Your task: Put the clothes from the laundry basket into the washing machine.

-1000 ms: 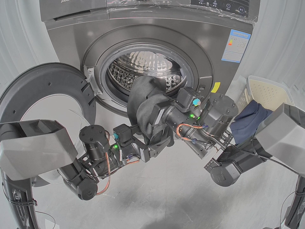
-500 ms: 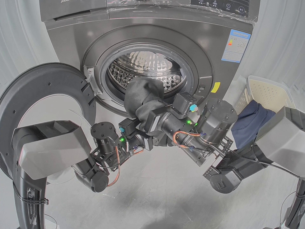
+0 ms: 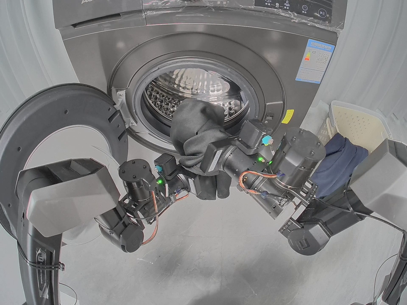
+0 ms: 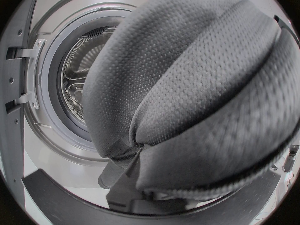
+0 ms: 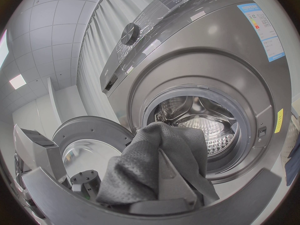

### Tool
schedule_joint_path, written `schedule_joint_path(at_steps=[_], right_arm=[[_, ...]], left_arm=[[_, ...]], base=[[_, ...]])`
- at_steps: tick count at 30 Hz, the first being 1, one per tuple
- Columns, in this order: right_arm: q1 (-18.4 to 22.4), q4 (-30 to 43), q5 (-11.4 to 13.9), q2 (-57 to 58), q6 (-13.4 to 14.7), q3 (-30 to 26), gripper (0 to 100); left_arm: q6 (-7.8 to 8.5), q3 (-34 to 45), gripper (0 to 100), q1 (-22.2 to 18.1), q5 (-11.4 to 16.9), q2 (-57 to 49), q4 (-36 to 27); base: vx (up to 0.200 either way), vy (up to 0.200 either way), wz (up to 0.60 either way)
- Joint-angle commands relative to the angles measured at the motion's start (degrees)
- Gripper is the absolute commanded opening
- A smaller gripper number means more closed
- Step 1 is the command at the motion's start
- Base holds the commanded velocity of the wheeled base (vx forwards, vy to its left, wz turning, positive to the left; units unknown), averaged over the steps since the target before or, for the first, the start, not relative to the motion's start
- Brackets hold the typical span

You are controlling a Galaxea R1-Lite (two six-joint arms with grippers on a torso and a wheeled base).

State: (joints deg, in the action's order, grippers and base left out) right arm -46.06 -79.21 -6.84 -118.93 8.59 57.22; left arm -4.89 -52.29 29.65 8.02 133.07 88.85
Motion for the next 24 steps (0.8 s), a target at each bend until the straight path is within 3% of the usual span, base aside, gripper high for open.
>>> schedule_joint_path(at_steps=[1, 3, 7, 14, 24], right_arm=[[2.5, -0.4, 0.0, 3.4, 0.6, -2.5, 0], [3.1, -0.6, 0.1, 3.9, 0.7, -3.4, 0], [4.2, -1.5, 0.1, 5.0, 2.3, -6.6, 0], [4.1, -2.2, 0.2, 4.4, 2.7, -7.5, 0], [3.4, -2.6, 0.6, 1.5, 2.6, -8.3, 0]], left_arm=[[-0.12, 3.8, 0, -0.5, 0.4, -5.5, -0.2], [-0.21, 5.1, 0, -0.5, 0.5, -7.2, -0.2], [-2.85, 11.8, 0, 0.1, 0.8, -15.4, -0.1], [-3.20, 20.1, 0, 0.9, 1.6, -24.9, 0.0], [-3.99, 21.5, 0, 0.8, 2.4, -27.1, 0.0]], base=[[0.000, 0.000, 0.00], [0.000, 0.000, 0.00], [0.000, 0.000, 0.00], [0.000, 0.000, 0.00], [0.000, 0.000, 0.00]])
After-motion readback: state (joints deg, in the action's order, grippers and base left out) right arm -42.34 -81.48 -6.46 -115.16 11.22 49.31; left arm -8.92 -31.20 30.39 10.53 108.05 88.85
